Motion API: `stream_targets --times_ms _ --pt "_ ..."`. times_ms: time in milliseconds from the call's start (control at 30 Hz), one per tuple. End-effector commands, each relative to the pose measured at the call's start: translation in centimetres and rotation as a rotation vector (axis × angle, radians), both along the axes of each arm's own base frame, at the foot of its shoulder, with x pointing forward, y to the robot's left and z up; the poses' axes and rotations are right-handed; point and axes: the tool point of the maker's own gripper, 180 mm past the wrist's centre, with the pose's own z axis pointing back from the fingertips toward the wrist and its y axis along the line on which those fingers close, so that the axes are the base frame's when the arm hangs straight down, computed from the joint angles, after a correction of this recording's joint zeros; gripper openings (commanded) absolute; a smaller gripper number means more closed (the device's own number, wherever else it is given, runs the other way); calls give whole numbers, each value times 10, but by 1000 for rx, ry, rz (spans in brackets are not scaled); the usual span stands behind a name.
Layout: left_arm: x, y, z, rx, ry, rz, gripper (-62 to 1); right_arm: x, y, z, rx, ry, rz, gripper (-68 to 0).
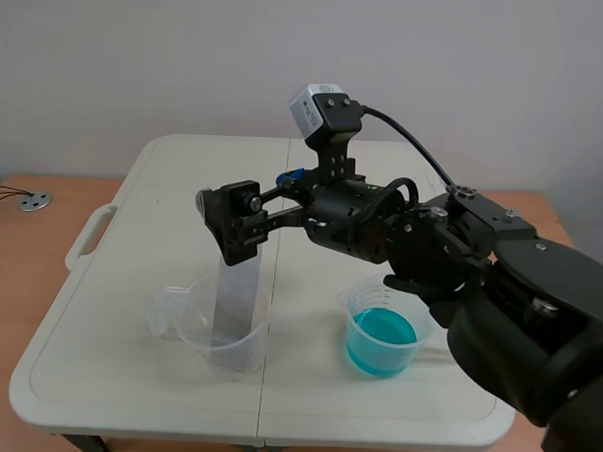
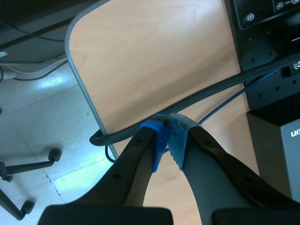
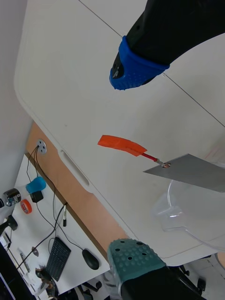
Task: Hold the metal plate by the orange handle, dip it into the blue solution, take it out and point at it, then put the plate back in the beaker on the left.
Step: 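Lift the metal plate out of the left beaker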
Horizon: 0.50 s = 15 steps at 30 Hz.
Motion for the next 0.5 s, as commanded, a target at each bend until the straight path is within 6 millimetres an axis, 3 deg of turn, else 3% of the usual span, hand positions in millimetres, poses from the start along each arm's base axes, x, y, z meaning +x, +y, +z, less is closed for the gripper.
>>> stream_targets --times_ms 0,233,467 --pt "-1 -2 2 -11 -6 3 -593 7 5 13 34 -23 2 -12" --pt "-1 -2 2 -11 -6 3 -593 9 18 5 56 27 35 -12" --pt "-1 -2 2 -11 -6 3 -593 10 31 11 76 27 73 -12"
